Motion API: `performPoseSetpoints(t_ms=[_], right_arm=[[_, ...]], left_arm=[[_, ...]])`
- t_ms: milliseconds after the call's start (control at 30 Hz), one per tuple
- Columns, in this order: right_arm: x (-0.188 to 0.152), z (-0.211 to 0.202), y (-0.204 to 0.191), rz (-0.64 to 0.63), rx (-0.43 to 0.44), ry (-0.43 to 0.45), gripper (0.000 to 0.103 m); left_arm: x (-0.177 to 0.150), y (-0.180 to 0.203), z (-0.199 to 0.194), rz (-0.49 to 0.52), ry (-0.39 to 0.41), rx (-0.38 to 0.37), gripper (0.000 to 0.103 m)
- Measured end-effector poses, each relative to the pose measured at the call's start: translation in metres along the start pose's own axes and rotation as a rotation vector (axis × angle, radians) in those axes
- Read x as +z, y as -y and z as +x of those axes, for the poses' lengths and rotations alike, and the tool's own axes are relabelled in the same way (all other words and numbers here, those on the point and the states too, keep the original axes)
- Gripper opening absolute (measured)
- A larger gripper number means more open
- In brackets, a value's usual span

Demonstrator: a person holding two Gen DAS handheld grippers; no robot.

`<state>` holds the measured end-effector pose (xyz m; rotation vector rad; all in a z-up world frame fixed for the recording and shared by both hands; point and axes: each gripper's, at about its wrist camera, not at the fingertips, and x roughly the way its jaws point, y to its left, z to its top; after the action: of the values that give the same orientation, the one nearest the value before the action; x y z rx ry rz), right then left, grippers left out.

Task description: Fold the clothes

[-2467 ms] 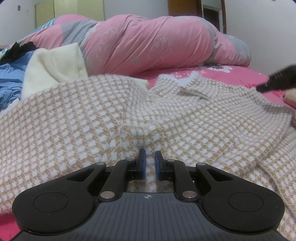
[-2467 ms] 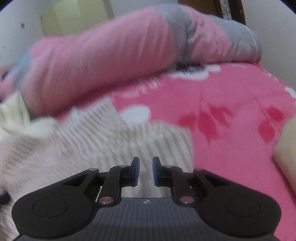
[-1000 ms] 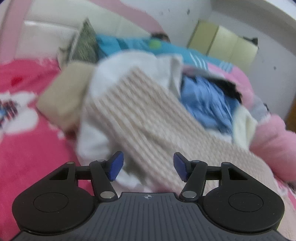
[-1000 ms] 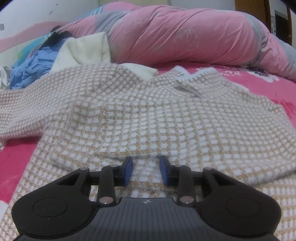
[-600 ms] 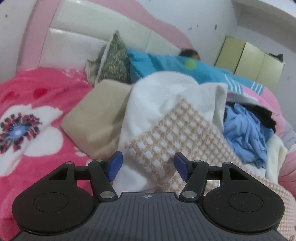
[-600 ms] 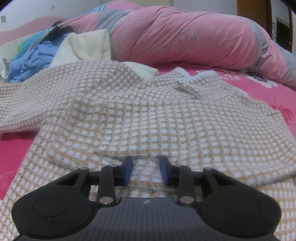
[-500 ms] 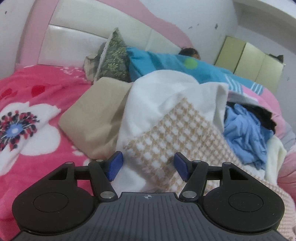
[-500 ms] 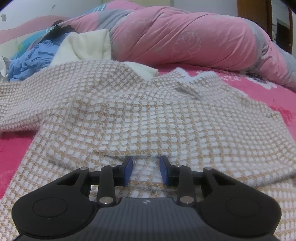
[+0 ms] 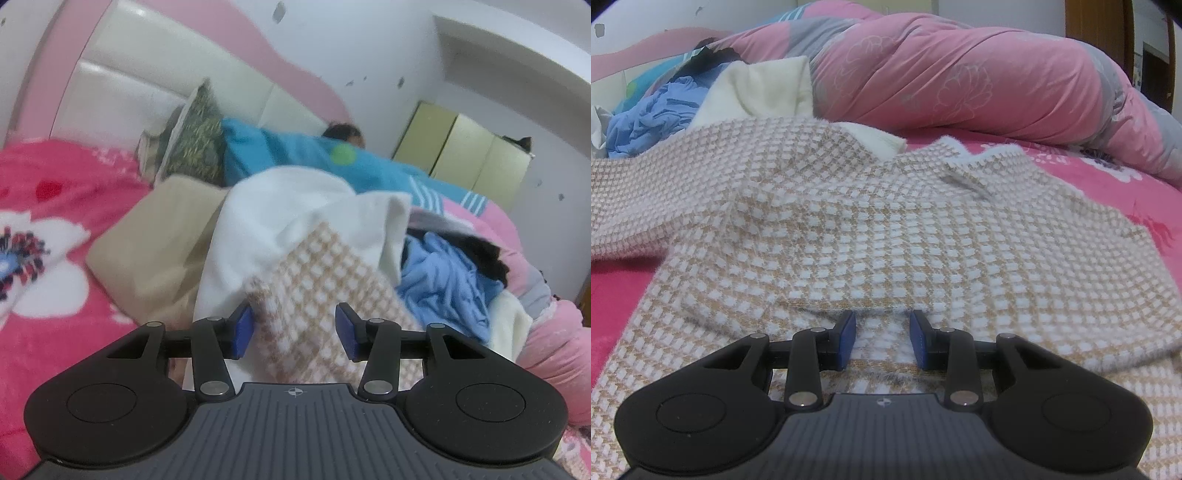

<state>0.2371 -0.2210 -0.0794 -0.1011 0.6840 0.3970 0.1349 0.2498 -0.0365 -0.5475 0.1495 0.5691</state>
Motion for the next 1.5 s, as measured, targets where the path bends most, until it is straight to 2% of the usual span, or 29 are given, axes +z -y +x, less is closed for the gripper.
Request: performPoseSetpoints(t_ms=[67,133,267,400,600,800,933,1100,1133,1200,1233,1300,1400,1500], right_arm=[[0.000,0.000,0.000,0.004,0.003,0.001,0.034],[0.000,0.000,0.002,0.010,0.008,0.003,0.034],[-0.001,-0.001,0.006,0.034,0.024,0.011,0.034],[-0.002,-0.002,0.011,0.063,0.046,0.019,0.034],[-0.003,-0.001,0.030,0.178,0.123,0.021,0.034],[-0.010,-0.001,0.050,0.294,0.212,0.048,0.034],[-0.016,0.001,0.071,0.419,0.308,0.069,0.032],[-0.024,0.003,0.089,0.535,0.398,0.092,0.031],[-0.026,0.004,0.093,0.559,0.417,0.098,0.031],[-0.030,0.005,0.101,0.613,0.461,0.110,0.031],[-0.032,0.006,0.106,0.645,0.486,0.116,0.031],[-0.036,0.009,0.114,0.706,0.533,0.127,0.031],[-0.038,0.011,0.118,0.743,0.545,0.126,0.027],[-0.037,0.011,0.116,0.747,0.547,0.126,0.027]], left_arm=[[0.001,0.000,0.003,-0.002,-0.030,0.014,0.015],[0.004,0.004,-0.001,0.020,-0.020,0.023,0.011],[0.012,0.023,-0.020,0.050,0.037,-0.003,0.010],[0.017,0.063,-0.045,0.111,0.098,-0.091,0.009],[0.019,0.137,-0.089,0.186,0.141,-0.309,0.009],[0.002,0.235,-0.120,0.289,0.120,-0.535,0.009],[-0.027,0.308,-0.132,0.343,0.074,-0.653,0.009],[-0.086,0.388,-0.145,0.404,-0.017,-0.809,0.009],[-0.098,0.401,-0.145,0.427,-0.059,-0.833,0.011],[-0.126,0.423,-0.140,0.447,-0.204,-0.853,0.020],[-0.140,0.431,-0.135,0.463,-0.284,-0.862,0.032],[-0.165,0.438,-0.124,0.478,-0.411,-0.878,0.036],[-0.169,0.421,-0.115,0.476,-0.435,-0.882,0.040],[-0.145,0.393,-0.108,0.460,-0.406,-0.863,0.049]])
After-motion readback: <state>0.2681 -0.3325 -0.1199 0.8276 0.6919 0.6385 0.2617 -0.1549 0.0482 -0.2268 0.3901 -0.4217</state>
